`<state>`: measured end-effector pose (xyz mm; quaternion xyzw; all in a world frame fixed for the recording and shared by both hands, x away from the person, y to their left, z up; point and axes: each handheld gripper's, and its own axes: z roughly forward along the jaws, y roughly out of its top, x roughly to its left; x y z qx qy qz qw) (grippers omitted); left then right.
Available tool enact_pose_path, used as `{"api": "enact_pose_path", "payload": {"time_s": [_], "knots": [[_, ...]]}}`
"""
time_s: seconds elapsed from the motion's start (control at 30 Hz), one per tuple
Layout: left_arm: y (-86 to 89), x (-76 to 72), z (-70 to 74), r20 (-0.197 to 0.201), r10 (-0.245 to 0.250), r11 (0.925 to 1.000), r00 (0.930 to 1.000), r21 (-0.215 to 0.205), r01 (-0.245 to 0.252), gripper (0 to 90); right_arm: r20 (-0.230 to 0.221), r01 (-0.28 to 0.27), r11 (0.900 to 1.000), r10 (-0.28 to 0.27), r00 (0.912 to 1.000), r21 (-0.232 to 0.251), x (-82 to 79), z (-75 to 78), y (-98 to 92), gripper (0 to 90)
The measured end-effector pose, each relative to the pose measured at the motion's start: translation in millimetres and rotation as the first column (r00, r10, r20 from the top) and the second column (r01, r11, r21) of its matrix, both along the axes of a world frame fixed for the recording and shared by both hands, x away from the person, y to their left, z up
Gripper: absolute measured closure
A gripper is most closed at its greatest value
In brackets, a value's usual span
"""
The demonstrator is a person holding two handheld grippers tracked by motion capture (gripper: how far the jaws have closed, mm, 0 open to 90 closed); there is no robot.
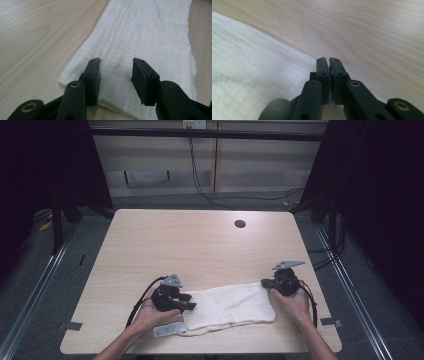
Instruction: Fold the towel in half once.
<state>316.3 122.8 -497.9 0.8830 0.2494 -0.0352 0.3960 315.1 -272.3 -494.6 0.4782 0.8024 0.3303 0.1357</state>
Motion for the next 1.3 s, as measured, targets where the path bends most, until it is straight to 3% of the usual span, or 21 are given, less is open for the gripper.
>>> {"api": "enact_pose_path", "payload": {"time_s": [0.1,0.23,0.37,0.5,0.57,0.6,0.63,0.67,0.73,0.8,0.87,0.93,1.03,1.13,1.2,1.3], "knots": [[0.8,3.8,-0.1,-0.051,-0.02,0.9995,0.9985,-0.027,0.019,58.8,0.021,0.004,0.999,-0.005,0.9998,0.032,-1.6,4.0,-5.9,72.6],[13.8,6.4,6.1,-0.037,-0.004,0.9989,0.9993,-0.046,0.002,59.7,0.072,0.016,0.997,-0.021,0.9972,0.082,-13.4,18.0,-4.8,57.4],[27.6,10.7,17.7,-0.015,0.066,0.9944,0.9977,-0.082,-0.067,59.4,0.088,-0.024,0.993,0.014,0.996,0.114,-27.2,25.0,7.2,55.9],[30.3,16.2,20.2,-0.013,0.084,0.9952,0.9964,-0.048,-0.085,56.9,0.065,-0.118,0.986,0.111,0.9917,0.114,-37.4,29.5,32.2,54.3],[28.0,20.9,23.6,0.008,0.093,0.9951,0.9957,-0.034,-0.092,55.6,0.064,-0.152,0.98,0.144,0.9874,0.127,-41.4,31.9,42.8,54.3],[25.6,26.3,25.6,0.015,0.088,0.9961,0.996,0.004,-0.088,54.3,0.057,-0.171,0.976,0.164,0.9848,0.133,-43.5,32.7,49.0,54.5],[24.3,31.1,25.3,0.005,0.093,0.9956,0.9956,0.002,-0.093,53.0,0.057,-0.192,0.974,0.186,0.9808,0.117,-46.0,33.2,57.6,55.5],[24.8,35.2,24.3,-0.013,0.126,0.9914,0.992,-0.036,-0.126,52.9,0.048,-0.206,0.971,0.202,0.9783,0.124,-47.8,33.3,64.1,56.4],[22.7,37.1,20.4,-0.038,0.12,0.9894,0.9921,-0.077,-0.123,53.5,0.054,-0.25,0.958,0.245,0.968,0.141,-51.8,34.5,76.8,58.1],[19.1,34.6,16.5,-0.013,0.078,0.996,0.9968,-0.042,-0.079,53.8,0.055,-0.291,0.943,0.286,0.9566,0.159,-56.2,36.0,90.2,60.0],[21.1,33.7,16.1,-0.02,0.085,0.9948,0.9962,-0.054,-0.086,53.0,0.05,-0.33,0.929,0.326,0.944,0.166,-59.9,35.5,103.8,60.8],[24.9,33.4,18.4,-0.02,0.088,0.9937,0.9959,-0.068,-0.089,52.4,0.041,-0.373,0.911,0.372,0.9274,0.176,-62.6,33.5,119.1,62.7],[28.4,33.1,18.9,-0.012,0.089,0.9935,0.9959,-0.069,-0.09,52.2,0.016,-0.449,0.879,0.453,0.8916,0.163,-65.1,29.1,146.0,65.0],[29.8,35.5,18.6,-0.015,0.121,0.9899,0.9925,-0.072,-0.122,51.3,0.001,-0.493,0.86,0.497,0.8678,0.131,-66.9,26.3,166.6,65.7],[29.8,36.3,17.9,-0.015,0.121,0.9902,0.9925,-0.069,-0.122,50.2,-0.009,-0.516,0.84,0.525,0.8511,0.166,-66.8,24.8,178.1,64.8],[28.5,36.7,15.2,-0.021,0.119,0.9915,0.9927,-0.05,-0.12,47.9,-0.028,-0.551,0.817,0.563,0.826,0.17,-67.4,17.9,195.2,64.0]]}}
